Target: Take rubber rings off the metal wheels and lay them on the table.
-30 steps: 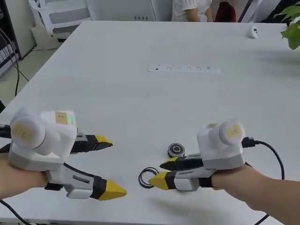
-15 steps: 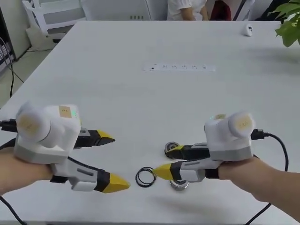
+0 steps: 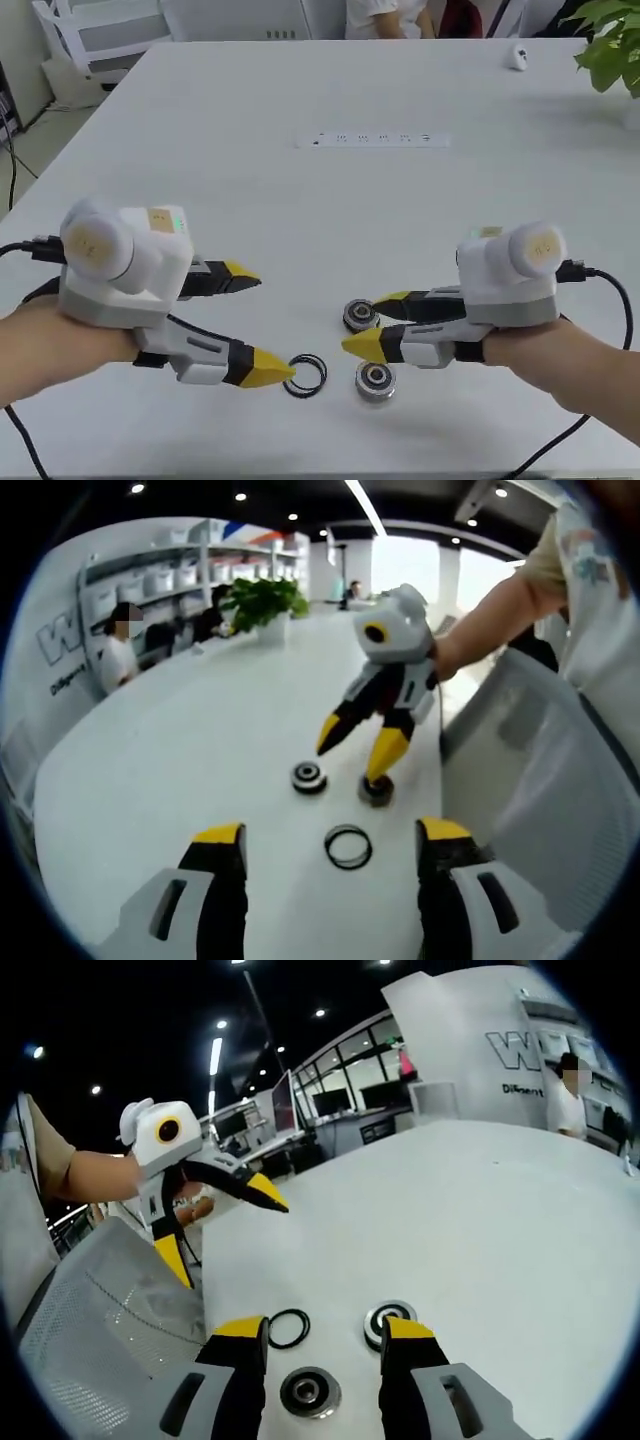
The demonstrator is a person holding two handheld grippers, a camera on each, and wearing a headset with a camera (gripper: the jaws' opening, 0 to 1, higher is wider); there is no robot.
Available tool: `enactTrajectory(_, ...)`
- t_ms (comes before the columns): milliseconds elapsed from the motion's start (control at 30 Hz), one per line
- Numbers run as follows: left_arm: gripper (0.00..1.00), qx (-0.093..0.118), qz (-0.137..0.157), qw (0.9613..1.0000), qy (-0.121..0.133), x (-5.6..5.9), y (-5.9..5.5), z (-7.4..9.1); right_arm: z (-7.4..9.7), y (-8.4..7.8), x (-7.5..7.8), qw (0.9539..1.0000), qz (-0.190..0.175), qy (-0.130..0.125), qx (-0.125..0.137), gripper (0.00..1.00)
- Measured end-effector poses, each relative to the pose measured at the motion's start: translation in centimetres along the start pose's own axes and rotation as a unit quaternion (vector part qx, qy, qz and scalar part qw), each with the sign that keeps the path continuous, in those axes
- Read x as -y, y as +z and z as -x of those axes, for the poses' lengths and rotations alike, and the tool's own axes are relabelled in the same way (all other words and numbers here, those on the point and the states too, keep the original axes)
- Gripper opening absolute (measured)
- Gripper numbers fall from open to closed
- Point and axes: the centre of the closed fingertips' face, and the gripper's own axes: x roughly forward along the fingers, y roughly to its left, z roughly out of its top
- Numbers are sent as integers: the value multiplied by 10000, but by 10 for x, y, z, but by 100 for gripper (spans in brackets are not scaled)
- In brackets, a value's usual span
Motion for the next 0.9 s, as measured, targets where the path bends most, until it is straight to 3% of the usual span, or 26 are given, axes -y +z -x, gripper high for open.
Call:
enactTrajectory(633, 64, -11, -77, 9999, -97, -8, 12, -26, 5, -8, 24, 9995, 103, -285, -27, 38)
enactTrajectory(900, 60, 35, 55, 9999, -123, -12, 13, -39, 3, -14, 32, 9990, 242, -369, -109, 33)
